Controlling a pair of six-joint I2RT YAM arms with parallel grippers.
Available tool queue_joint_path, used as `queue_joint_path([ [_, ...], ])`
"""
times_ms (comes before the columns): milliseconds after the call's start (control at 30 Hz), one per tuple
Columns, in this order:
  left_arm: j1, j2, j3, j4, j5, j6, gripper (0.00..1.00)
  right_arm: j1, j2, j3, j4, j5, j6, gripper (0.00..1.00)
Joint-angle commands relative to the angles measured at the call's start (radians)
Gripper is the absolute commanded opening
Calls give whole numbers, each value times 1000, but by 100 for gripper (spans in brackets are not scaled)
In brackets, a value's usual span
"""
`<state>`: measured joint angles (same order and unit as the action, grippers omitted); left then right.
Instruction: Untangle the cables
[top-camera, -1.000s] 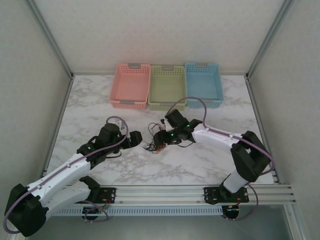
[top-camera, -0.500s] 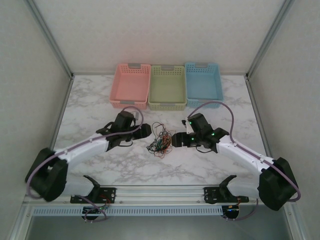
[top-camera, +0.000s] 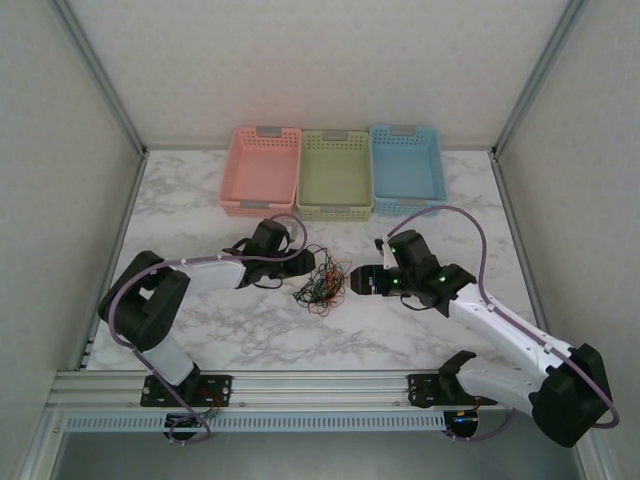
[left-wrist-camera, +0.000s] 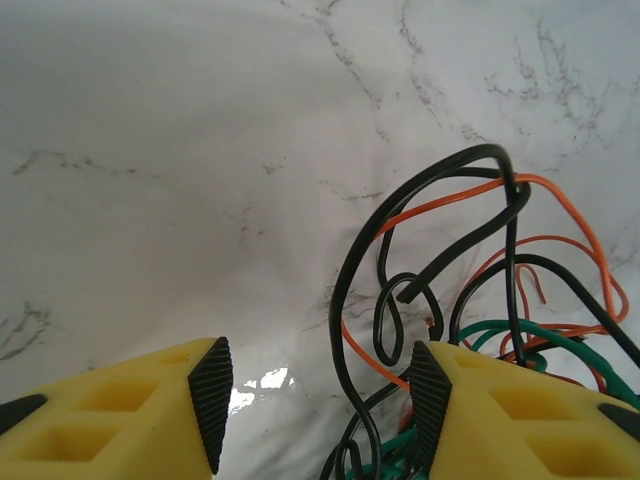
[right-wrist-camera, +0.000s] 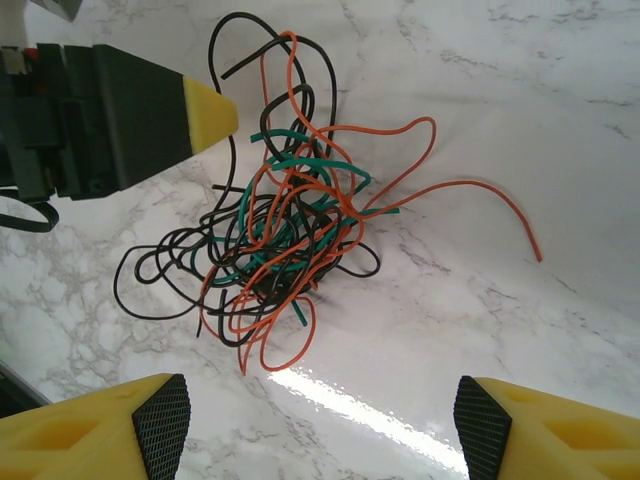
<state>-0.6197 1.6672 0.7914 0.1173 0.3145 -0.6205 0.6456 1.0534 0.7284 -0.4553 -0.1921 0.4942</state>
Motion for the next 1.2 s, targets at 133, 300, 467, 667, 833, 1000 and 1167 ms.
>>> queue_joint_path([
  [133,-16,37,23,64,51,-16,38,-7,-11,-14,-28,31,11,73],
  [300,-23,6,21,47,40,-5,23,-7,6,-9,-22,21,11,73],
  [467,-25,-38,24,4,28,16,0,-7,7,-7,-14,20,17,72],
  [667,-29,-194,58,-156,-17,109,0,-8,-63,-15,19,10,7,72],
  [833,-37,-318,131,-326,-25,182,0,-8,-90,20,40,-13,-39,70],
  [1000,-37,-419,222,-472,-18,225,0,-7,-103,67,78,-54,-80,60],
  [1167,-37,-476,282,-551,31,252,0,-8,-66,95,139,-92,-108,51],
])
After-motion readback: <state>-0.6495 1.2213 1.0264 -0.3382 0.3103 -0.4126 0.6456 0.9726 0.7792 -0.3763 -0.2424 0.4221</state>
